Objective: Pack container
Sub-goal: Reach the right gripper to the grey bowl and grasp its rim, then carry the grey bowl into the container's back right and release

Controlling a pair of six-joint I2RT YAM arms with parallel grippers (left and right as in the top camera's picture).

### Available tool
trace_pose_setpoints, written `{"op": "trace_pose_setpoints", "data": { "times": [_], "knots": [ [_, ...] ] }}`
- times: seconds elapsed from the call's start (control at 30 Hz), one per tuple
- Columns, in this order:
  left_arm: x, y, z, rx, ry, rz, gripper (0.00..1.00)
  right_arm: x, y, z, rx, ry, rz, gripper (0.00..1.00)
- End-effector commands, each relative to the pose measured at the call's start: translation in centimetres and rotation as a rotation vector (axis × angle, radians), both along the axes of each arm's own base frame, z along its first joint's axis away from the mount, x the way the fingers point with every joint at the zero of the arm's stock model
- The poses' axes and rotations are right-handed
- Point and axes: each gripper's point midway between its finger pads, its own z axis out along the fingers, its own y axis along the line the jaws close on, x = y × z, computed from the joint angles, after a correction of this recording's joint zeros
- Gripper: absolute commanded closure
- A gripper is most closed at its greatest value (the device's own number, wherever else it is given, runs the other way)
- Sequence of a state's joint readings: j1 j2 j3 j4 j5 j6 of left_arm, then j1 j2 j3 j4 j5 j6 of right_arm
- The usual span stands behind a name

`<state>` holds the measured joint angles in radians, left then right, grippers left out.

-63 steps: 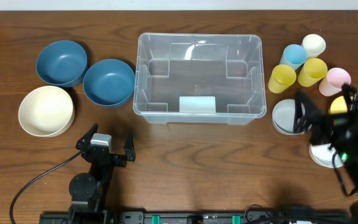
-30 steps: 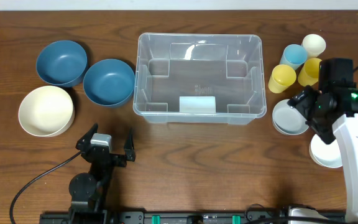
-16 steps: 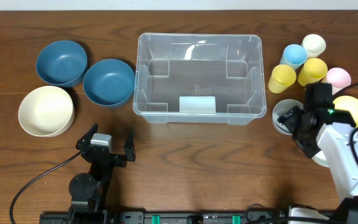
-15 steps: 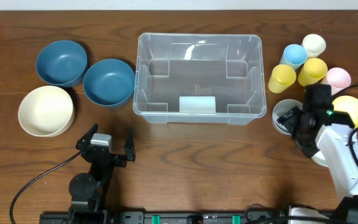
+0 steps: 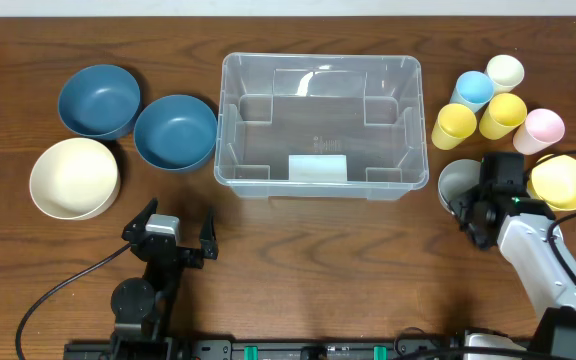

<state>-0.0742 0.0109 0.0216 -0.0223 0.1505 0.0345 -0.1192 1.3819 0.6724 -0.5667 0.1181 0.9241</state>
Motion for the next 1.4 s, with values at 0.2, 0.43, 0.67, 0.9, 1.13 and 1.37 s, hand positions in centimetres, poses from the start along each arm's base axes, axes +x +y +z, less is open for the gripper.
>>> {"op": "trace_pose_setpoints", "data": {
  "times": [0.2, 0.43, 0.67, 0.9, 1.13, 1.37],
  "knots": [
    [-0.1, -0.1, -1.6, 0.018, 0.043, -0.013, 0.02, -1.0, -0.2, -0.8, 0.0, 0.022, -0.04, 0.94],
    [-0.1, -0.1, -1.6, 0.018, 0.043, -0.013, 0.02, -1.0, -0.2, -0.8, 0.0, 0.022, -0.041, 0.99],
    [-0.1, -0.1, -1.6, 0.018, 0.043, -0.013, 0.02, -0.9, -0.6, -0.3, -0.002, 0.007, -0.054, 0.99],
    [-0.1, -0.1, -1.6, 0.018, 0.043, -0.013, 0.02, -0.7, -1.1, 4.6, -0.034, -0.074, -0.02, 0.99],
    [-0.1, -0.1, -1.6, 0.018, 0.043, -0.013, 0.02, -0.6, -0.8, 13.8, -0.101, -0.254, 0.112, 0.98],
    [-0.1, -0.1, -1.6, 0.018, 0.043, -0.013, 0.02, 0.4, 2.8, 23.7, -0.143, -0.529, 0.433, 0.98]
  ]
}}
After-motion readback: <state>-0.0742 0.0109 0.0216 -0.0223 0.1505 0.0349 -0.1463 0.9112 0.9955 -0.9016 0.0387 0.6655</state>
